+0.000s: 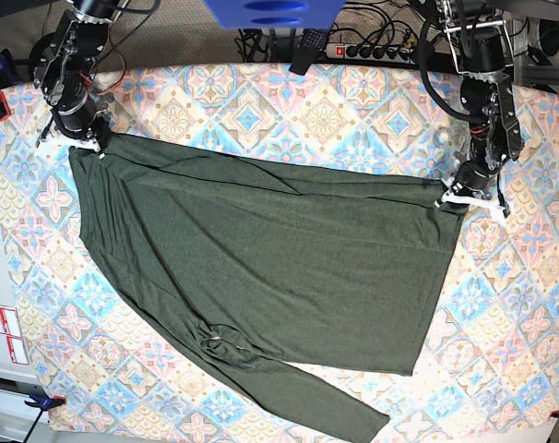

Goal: Fold the T-shirt properly
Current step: 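Drag the held shirt further toward the robot with both grippers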

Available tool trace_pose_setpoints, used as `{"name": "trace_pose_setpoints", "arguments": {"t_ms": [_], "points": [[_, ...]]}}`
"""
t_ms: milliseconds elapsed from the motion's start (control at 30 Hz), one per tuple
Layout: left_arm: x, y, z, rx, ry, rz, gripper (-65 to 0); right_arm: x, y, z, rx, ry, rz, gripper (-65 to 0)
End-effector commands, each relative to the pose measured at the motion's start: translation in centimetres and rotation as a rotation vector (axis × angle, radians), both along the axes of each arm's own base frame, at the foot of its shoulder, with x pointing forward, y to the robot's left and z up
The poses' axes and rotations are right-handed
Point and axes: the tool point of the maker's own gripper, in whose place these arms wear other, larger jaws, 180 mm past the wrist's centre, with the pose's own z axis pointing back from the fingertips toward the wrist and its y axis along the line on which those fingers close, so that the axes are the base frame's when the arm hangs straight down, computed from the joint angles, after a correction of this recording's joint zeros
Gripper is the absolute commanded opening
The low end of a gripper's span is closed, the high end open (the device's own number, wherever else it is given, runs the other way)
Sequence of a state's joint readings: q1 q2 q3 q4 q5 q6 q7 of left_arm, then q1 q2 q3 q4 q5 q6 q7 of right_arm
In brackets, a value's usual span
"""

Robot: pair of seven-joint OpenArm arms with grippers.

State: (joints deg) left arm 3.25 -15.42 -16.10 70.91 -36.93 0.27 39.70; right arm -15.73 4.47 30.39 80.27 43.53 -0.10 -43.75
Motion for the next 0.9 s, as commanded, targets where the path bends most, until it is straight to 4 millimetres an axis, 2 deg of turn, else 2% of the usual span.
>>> {"name": "trace_pose_setpoints", "arguments": {"t_ms": [0, 167, 233, 300, 467, 700, 867], "points": [[0.2, -0.1, 0.3, -0.010, 0.003, -0.012, -65.0, 0.4, -0.8, 0.7, -0.026, -0.015, 0.002, -65.0], [0.1, 0.2, 0.7, 0.001, -0.006, -0.014, -65.0, 0.4, -0.8, 0.7, -0.027, -0.015, 0.001, -65.0], [-0.8, 0.4, 0.8, 0.014, -0.002, -0.021, -65.0, 0.4, -0.8, 0.7, -0.027, -0.015, 0.001, -65.0], [-1.2, 1.0, 2.0, 0.052, -0.020, -0.042, -65.0, 0.2, -0.8, 0.7, -0.027, -0.011, 0.003, -65.0], [-2.6, 1.2, 3.5, 0.097, -0.039, -0.079, -65.0, 0.2, -0.7, 0.7, -0.025, -0.011, 0.003, -65.0], [-6.3, 3.1, 5.5, 0.169, -0.038, -0.078, -65.0, -0.9, -0.7, 0.2, -0.025, 0.013, 0.003, -65.0], [-8.9, 3.1, 6.0, 0.193, -0.014, -0.092, -65.0, -2.3, -0.8, -0.3, -0.025, 0.041, 0.002, -65.0]]}}
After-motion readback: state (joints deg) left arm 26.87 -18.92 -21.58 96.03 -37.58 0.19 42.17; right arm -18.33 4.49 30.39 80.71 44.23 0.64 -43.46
